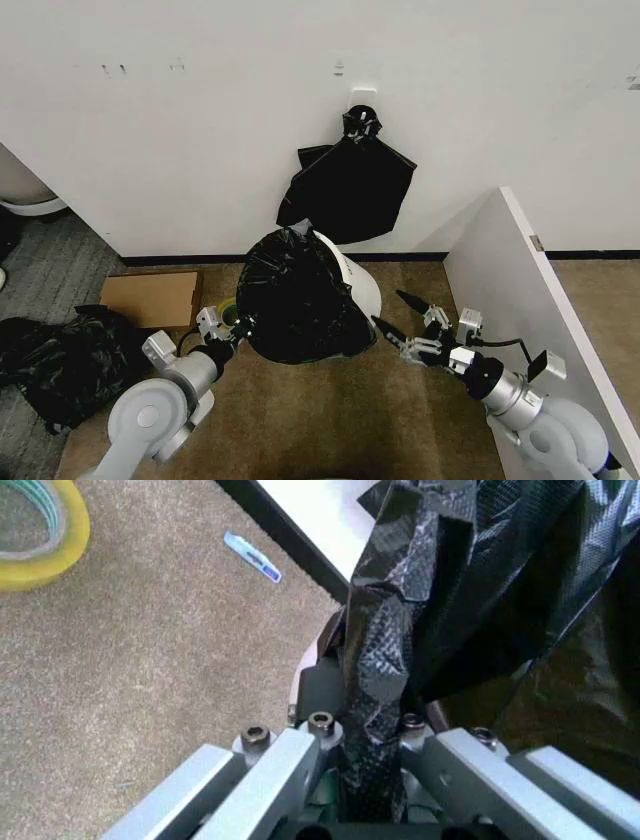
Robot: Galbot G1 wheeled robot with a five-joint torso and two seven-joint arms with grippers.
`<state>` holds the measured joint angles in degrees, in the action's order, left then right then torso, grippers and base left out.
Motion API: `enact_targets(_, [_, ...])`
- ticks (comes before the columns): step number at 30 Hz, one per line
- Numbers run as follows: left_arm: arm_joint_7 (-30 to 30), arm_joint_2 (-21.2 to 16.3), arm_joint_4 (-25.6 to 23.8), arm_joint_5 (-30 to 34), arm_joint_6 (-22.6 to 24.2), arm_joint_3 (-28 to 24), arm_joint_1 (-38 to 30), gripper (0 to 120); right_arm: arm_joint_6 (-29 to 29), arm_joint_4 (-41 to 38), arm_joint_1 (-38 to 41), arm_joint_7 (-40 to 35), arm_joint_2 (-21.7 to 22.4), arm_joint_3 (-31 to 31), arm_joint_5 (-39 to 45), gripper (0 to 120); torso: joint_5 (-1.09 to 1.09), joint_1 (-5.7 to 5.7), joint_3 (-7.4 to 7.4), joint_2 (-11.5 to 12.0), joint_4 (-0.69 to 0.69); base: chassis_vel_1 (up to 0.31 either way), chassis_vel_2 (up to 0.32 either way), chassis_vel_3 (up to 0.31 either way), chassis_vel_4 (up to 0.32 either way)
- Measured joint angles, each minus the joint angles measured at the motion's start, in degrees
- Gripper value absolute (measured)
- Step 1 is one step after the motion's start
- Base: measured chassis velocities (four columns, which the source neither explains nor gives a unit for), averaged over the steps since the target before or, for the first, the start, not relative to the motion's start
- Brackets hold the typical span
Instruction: Place the garbage bag over the trash bin.
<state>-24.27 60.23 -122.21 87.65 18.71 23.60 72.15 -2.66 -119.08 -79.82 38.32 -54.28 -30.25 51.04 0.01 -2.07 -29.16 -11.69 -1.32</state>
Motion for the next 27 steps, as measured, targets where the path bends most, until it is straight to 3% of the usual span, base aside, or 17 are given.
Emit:
enact_targets(7, [0.0, 0.3, -0.2, -0.6, 0.0, -0.5, 0.1, 0, -1.0, 0.4, 2.0, -0.2, 0.4, 2.0, -1.1, 92, -0.01, 0.0, 0.0, 0.0, 0.0, 0.0, 0.0, 0.0, 0.0])
enact_targets(18, [0.1, 0.6, -0.3, -0.8, 0.1, -0.6, 0.4, 0, -1.1, 1.7, 3.9, -0.8, 0.8, 3.8, -1.5, 68, -0.01, 0.0, 0.0, 0.0, 0.0, 0.0, 0.0, 0.0, 0.0])
enact_targets(22, [0.2, 0.6, -0.1, -0.8, 0.1, -0.7, 0.2, 0, -1.1, 1.7, 3.9, -0.7, 1.0, 3.9, -1.4, 48, 0.0, 0.0, 0.0, 0.0, 0.0, 0.0, 0.0, 0.0, 0.0])
enact_targets(27, [0.2, 0.8, 0.1, -1.0, 0.1, -1.0, 0.0, 0, -1.2, 1.7, 3.8, -0.7, 1.0, 4.1, -1.4, 32, 0.0, 0.0, 0.0, 0.0, 0.0, 0.0, 0.0, 0.0, 0.0])
